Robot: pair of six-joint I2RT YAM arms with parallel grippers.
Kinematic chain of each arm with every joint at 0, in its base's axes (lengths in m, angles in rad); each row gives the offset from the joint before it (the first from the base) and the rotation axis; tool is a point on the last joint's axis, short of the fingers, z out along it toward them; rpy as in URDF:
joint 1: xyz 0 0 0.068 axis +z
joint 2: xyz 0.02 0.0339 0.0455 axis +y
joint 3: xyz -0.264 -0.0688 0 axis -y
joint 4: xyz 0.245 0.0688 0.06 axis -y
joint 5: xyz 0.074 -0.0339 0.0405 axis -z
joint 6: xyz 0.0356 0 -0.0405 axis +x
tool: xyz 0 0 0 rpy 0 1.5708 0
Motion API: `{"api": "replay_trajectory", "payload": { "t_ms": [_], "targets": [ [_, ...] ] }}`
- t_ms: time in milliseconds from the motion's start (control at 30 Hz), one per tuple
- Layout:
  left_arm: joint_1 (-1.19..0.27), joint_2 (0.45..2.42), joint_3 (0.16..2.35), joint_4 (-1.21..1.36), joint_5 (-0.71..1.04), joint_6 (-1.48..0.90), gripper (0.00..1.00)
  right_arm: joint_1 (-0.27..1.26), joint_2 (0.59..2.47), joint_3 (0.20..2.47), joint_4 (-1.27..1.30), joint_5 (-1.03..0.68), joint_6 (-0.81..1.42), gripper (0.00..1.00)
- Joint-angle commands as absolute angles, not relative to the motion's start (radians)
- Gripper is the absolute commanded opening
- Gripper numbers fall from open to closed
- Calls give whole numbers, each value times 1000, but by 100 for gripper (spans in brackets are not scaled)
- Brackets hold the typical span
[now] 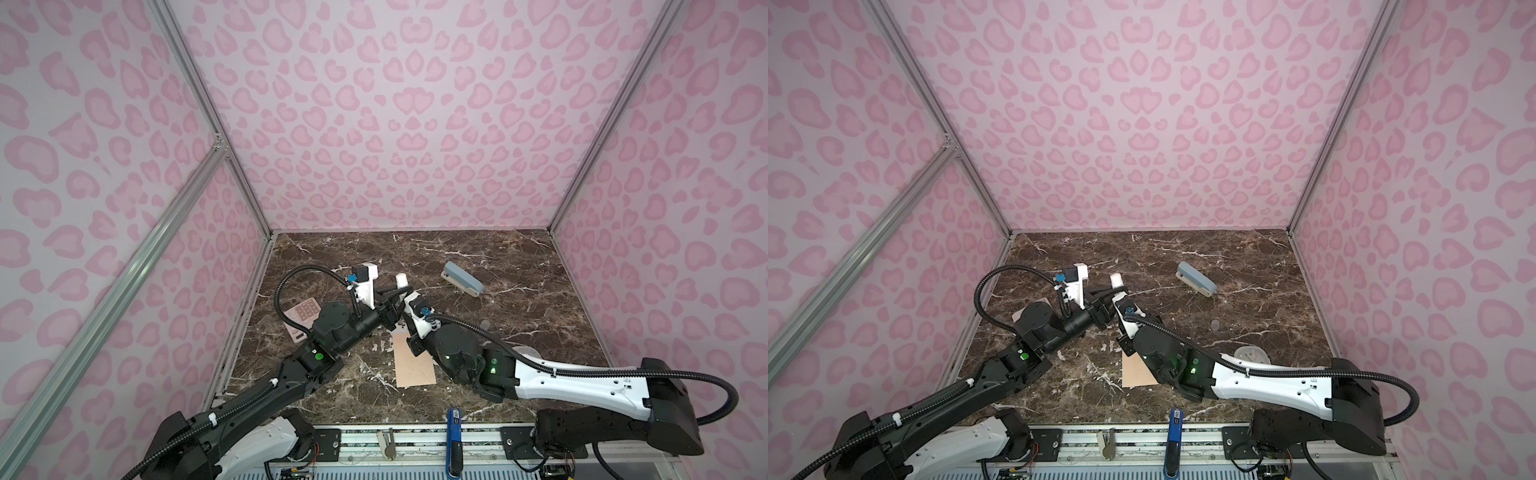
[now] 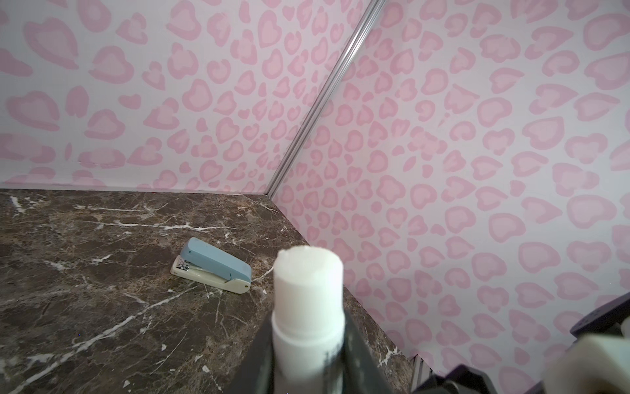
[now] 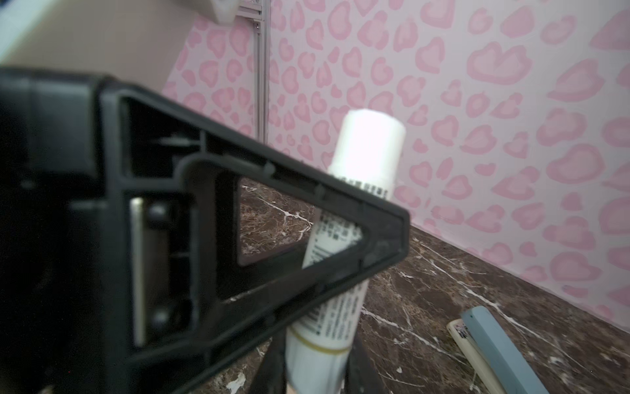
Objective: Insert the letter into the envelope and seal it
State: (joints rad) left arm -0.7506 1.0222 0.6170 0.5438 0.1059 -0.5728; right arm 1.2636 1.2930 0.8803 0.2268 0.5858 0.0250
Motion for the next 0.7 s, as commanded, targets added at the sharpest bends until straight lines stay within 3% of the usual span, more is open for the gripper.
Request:
{"api": "replay_trajectory", "payload": {
  "t_ms": [0, 233, 400, 667],
  "targets": [
    [-751, 1033, 612, 416, -74, -528, 13, 1311, 1311, 902, 377, 561, -67, 28],
    [-746, 992, 606, 394, -132, -522, 12, 1294, 1258, 854, 352, 526, -2, 47],
    [-709, 947, 612, 365, -68, -517, 12, 1220, 1166, 787, 286, 371, 48, 49],
    [-616, 891, 625, 414, 261, -549, 12, 1008, 1013, 643, 359, -122, 164, 48]
  ]
}}
